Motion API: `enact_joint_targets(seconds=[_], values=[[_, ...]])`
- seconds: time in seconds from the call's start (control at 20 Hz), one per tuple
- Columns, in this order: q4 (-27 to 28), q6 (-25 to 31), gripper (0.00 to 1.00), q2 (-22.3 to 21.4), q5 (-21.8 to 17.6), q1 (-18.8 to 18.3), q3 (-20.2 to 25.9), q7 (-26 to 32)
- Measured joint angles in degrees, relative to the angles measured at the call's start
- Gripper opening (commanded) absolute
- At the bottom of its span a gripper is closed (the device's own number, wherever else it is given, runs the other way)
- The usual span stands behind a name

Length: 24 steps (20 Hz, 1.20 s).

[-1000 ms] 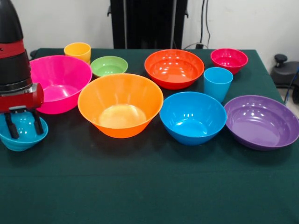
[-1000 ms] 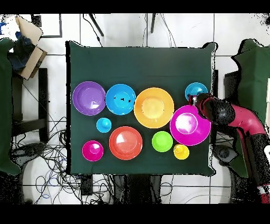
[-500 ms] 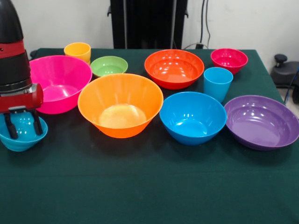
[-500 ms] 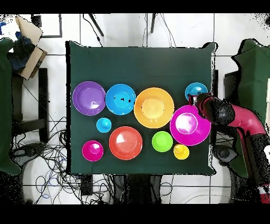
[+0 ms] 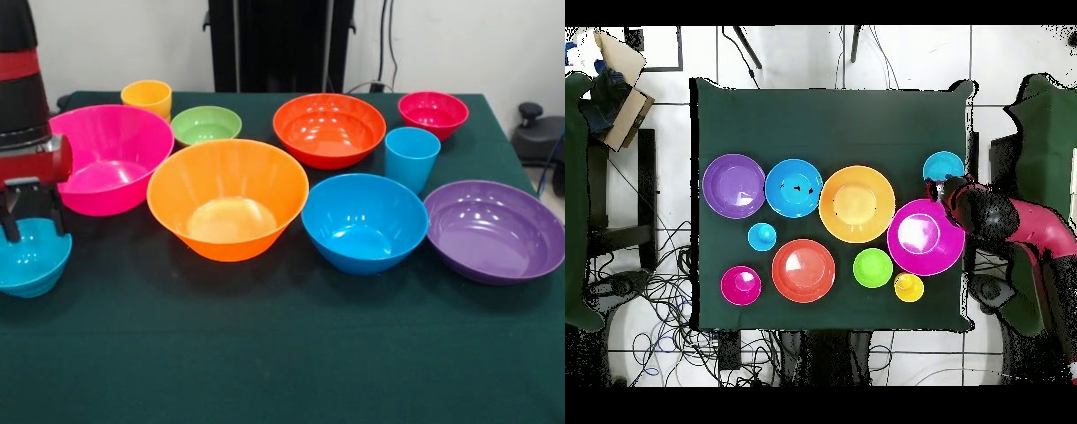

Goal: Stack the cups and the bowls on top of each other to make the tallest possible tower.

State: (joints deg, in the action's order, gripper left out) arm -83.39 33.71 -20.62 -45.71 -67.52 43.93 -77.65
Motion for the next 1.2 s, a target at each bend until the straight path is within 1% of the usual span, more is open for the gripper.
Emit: enact_joint_targets(seconds=[0.15,0.4,1.2], values=[[-0.80,0.00,1.00,-2.04,0.50,0.00,0.02,0.00],[-1.08,0.00,1.00,-3.61,0.83,0.04,0.02,0.00],[-1.16,0.00,1.00,-3.65,0.82,0.80,-0.08,0.00]])
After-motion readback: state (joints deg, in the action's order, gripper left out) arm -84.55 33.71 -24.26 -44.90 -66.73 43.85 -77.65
